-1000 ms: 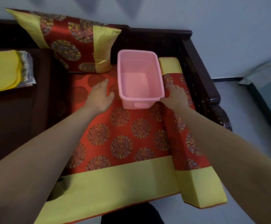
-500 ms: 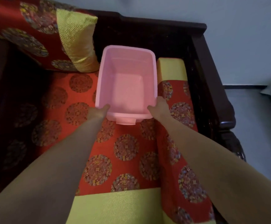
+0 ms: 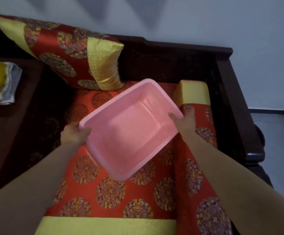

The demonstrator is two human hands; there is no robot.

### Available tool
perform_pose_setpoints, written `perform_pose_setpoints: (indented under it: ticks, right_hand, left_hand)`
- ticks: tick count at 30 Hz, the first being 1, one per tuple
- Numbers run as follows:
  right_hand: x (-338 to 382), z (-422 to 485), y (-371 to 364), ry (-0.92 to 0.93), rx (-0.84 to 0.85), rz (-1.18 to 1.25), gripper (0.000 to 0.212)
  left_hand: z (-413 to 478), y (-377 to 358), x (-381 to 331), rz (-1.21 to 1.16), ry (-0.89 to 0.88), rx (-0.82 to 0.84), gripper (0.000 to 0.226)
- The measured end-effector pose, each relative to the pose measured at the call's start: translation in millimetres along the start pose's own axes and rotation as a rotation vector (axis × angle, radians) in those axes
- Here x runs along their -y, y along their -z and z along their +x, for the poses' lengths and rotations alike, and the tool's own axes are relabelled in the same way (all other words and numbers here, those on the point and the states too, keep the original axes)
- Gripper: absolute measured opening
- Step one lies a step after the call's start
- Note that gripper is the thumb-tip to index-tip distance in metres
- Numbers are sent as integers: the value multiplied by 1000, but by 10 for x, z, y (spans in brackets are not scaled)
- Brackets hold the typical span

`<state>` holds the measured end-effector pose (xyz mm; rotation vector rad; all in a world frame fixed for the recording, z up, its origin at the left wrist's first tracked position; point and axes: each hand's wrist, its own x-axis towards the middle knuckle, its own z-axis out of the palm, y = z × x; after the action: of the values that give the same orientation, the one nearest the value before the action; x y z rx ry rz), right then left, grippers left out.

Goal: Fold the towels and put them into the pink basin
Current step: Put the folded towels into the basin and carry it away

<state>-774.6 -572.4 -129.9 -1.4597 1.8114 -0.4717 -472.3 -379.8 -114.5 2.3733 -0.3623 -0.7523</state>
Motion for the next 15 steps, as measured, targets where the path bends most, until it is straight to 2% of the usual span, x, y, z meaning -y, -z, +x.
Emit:
perform_pose_setpoints:
  ticks: [2, 5, 6, 8, 12, 15]
  right_hand:
    - [80, -28, 59, 93, 5, -222, 94]
    - [276, -332, -23, 141, 295, -342, 63]
    - [314, -432, -45, 151, 333, -387, 52]
    - [394, -720, -127, 170, 322, -439, 42]
    - [602, -1357, -227, 132, 238, -369, 40]
    - [863, -1890, -259, 126, 152, -312, 38]
  left_hand:
    - [83, 333, 48, 20, -71, 60, 59]
    - [110, 875, 185, 44, -128, 136, 40]
    - [112, 975, 207, 38, -143, 151, 34]
    - [80, 1235, 298, 7, -167, 155, 26]
    - [-16, 1774, 546, -141, -163, 32, 27]
    - [-231, 2161, 728, -42, -262, 65, 35]
